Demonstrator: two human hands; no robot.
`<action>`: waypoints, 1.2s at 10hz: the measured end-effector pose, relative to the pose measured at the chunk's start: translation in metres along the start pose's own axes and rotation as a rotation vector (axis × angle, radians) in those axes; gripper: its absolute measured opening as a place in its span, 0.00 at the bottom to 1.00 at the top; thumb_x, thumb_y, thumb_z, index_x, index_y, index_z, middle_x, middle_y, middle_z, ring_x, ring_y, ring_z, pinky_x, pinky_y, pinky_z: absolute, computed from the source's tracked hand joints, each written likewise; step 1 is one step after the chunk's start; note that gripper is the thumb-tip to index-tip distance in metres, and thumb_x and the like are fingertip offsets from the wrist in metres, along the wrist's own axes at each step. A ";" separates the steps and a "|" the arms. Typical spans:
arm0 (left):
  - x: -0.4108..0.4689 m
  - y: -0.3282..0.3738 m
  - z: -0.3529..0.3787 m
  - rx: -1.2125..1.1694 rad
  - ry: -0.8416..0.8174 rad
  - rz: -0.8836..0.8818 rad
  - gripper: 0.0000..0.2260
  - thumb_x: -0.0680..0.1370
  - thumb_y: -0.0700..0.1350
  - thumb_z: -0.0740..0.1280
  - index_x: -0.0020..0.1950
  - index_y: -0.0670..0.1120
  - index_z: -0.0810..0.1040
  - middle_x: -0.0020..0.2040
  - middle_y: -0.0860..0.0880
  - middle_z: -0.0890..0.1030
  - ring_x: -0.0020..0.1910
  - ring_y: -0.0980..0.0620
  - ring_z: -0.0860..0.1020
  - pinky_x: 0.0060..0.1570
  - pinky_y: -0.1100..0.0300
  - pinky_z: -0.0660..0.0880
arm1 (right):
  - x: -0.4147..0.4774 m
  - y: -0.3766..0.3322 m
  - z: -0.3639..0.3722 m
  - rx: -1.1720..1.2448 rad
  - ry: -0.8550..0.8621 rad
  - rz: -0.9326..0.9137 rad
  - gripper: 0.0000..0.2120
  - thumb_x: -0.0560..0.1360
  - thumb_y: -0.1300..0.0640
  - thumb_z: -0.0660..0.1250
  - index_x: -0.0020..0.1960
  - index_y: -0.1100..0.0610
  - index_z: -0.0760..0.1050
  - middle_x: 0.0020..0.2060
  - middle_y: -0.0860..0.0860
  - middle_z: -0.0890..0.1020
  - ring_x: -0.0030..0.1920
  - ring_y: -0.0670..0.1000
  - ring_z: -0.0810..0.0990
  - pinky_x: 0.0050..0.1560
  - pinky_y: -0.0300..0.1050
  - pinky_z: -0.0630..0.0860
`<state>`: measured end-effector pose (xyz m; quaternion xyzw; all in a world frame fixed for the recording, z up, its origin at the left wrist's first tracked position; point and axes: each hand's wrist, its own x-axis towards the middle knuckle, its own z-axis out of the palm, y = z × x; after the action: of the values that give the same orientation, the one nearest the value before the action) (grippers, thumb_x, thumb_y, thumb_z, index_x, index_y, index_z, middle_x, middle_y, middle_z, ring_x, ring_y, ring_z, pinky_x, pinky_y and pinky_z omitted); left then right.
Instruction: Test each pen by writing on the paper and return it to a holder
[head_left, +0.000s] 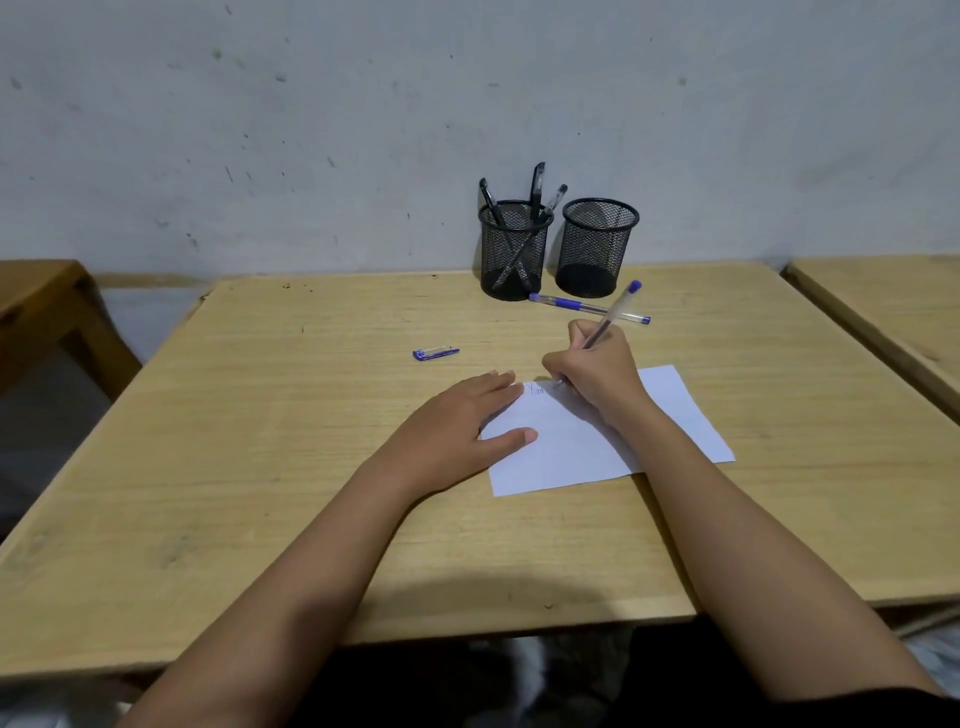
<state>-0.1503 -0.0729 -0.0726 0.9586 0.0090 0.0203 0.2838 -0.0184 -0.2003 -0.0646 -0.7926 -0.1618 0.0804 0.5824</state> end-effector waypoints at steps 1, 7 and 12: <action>0.000 -0.001 0.000 0.005 0.002 -0.001 0.26 0.77 0.60 0.61 0.73 0.55 0.62 0.75 0.61 0.58 0.73 0.65 0.53 0.66 0.66 0.54 | 0.001 0.001 -0.003 0.011 -0.012 0.003 0.12 0.61 0.71 0.66 0.30 0.60 0.64 0.28 0.55 0.59 0.30 0.52 0.61 0.29 0.41 0.59; 0.000 0.000 0.001 -0.016 0.012 -0.006 0.26 0.76 0.59 0.62 0.73 0.55 0.63 0.75 0.61 0.59 0.73 0.65 0.54 0.66 0.66 0.54 | -0.003 -0.004 -0.003 0.058 0.021 0.016 0.19 0.66 0.70 0.67 0.28 0.55 0.61 0.29 0.43 0.62 0.33 0.39 0.61 0.30 0.35 0.61; 0.001 -0.003 0.003 -0.015 0.022 0.006 0.26 0.76 0.60 0.61 0.73 0.55 0.62 0.75 0.61 0.58 0.73 0.65 0.53 0.67 0.66 0.54 | -0.008 -0.008 -0.002 0.044 0.069 0.027 0.20 0.65 0.71 0.67 0.28 0.56 0.59 0.27 0.47 0.62 0.30 0.43 0.61 0.30 0.38 0.60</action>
<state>-0.1491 -0.0720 -0.0771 0.9562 0.0093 0.0317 0.2910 -0.0267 -0.2032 -0.0571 -0.7841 -0.1289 0.0644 0.6037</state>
